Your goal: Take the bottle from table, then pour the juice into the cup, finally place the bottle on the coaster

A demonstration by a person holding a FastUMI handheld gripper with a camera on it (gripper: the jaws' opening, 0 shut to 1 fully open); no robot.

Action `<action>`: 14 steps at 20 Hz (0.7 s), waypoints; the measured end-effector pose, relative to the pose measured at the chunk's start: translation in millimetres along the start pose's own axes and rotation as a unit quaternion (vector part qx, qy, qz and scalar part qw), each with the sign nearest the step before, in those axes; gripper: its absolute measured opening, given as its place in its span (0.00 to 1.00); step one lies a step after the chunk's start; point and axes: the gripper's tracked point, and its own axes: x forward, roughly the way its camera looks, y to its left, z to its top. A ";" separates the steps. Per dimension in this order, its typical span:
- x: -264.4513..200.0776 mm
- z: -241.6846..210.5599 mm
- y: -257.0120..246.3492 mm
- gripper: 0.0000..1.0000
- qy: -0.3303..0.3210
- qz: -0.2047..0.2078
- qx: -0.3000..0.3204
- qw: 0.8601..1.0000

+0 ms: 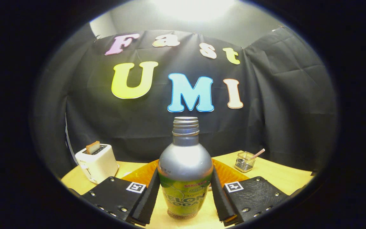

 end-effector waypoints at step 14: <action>35.9 -57.5 10.1 0.76 0.036 0.015 -0.019 0.999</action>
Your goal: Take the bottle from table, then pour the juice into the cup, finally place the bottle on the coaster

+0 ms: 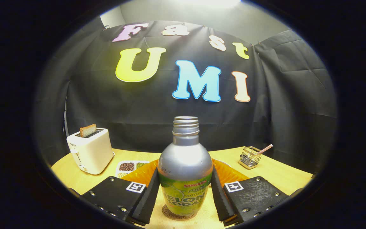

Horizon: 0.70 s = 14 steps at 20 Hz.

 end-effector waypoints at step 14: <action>22.6 -58.1 3.7 0.76 0.014 -0.001 0.004 1.000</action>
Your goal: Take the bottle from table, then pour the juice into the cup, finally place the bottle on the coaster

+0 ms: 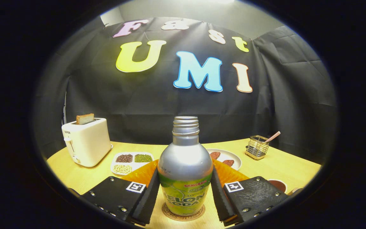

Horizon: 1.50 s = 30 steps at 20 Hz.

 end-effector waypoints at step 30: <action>-78.2 102.3 28.9 0.97 -0.090 0.102 0.003 0.991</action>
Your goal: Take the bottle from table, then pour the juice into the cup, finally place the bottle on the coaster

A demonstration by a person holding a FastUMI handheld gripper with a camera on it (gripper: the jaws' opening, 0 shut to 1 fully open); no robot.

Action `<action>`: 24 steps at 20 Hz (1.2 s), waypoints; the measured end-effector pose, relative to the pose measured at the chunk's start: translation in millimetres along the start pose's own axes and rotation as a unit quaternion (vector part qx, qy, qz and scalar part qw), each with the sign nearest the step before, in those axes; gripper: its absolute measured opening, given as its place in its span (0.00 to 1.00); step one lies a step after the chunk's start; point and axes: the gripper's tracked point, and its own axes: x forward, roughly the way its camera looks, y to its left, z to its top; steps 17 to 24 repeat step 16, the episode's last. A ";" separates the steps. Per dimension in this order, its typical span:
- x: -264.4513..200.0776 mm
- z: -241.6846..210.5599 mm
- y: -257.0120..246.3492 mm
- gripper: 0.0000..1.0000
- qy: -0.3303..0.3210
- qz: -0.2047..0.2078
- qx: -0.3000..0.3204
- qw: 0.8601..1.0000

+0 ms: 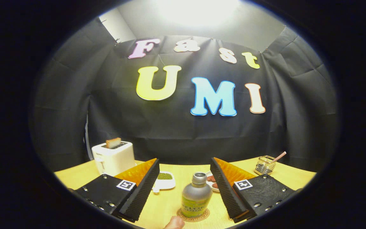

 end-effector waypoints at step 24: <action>-82.4 177.8 -48.8 0.96 -0.037 -0.004 0.030 0.999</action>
